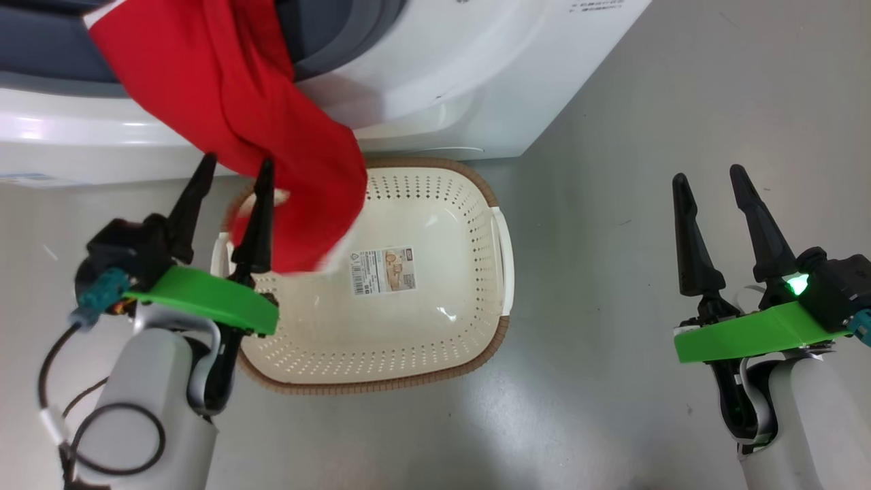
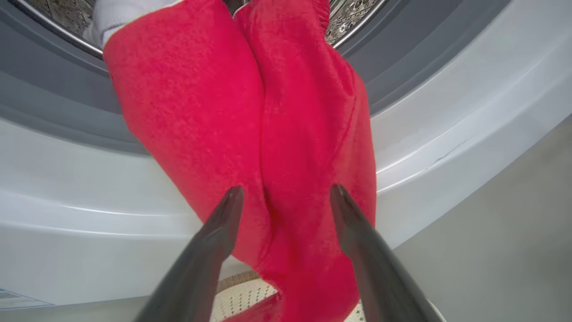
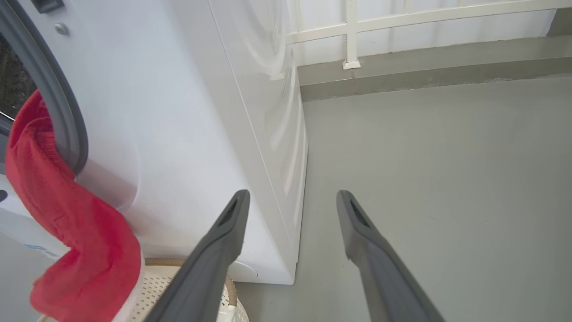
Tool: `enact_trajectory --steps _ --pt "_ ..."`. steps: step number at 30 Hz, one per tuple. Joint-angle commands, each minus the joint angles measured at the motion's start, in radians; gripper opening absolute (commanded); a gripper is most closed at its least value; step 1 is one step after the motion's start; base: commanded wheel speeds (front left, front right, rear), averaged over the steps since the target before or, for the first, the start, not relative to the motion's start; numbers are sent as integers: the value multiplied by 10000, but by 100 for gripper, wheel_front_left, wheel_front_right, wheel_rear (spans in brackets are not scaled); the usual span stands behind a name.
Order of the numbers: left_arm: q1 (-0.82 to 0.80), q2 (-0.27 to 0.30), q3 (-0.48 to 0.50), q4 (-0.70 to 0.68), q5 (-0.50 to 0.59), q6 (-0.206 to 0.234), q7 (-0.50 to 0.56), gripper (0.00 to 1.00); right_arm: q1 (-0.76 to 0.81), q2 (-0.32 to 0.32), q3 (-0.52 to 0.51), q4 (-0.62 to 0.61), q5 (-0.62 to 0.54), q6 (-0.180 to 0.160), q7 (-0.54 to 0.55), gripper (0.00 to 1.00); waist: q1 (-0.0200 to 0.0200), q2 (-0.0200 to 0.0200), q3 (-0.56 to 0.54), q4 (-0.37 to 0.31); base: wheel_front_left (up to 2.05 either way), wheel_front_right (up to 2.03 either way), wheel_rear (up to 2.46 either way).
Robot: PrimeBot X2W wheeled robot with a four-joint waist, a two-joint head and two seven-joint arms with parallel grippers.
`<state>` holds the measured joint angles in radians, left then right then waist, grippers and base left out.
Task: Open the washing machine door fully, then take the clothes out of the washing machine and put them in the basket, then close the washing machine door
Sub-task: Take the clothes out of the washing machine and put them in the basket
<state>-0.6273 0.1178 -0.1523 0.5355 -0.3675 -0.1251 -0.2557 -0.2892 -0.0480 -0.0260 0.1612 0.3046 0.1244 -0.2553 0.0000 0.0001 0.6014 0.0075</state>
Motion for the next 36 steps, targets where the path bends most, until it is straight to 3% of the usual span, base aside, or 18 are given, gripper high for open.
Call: enact_trajectory --steps 1,7,17,26,36 --pt "398 291 414 -514 178 -56 -61 100 274 -22 180 -205 -103 63 -65 100 0 -1 -38 42 0 0 0" --pt "1270 213 1162 -2117 654 -56 -61 100 404 -22 35 -231 -186 63 -65 100 0 -1 -164 192 0 0 0" --pt "2969 -36 2089 -3457 887 -56 -61 100 617 -22 -79 -214 -251 63 -65 100 0 -1 -397 225 0 0 0" --pt "3585 -239 2438 -3947 899 -56 -61 100 651 -22 -107 -200 -222 63 -65 100 0 -1 -464 203 0 0 0" --pt "3027 -18 2153 -3882 851 -56 -61 100 565 -22 -160 -259 -276 63 -65 100 0 -1 -285 275 0 0 0"
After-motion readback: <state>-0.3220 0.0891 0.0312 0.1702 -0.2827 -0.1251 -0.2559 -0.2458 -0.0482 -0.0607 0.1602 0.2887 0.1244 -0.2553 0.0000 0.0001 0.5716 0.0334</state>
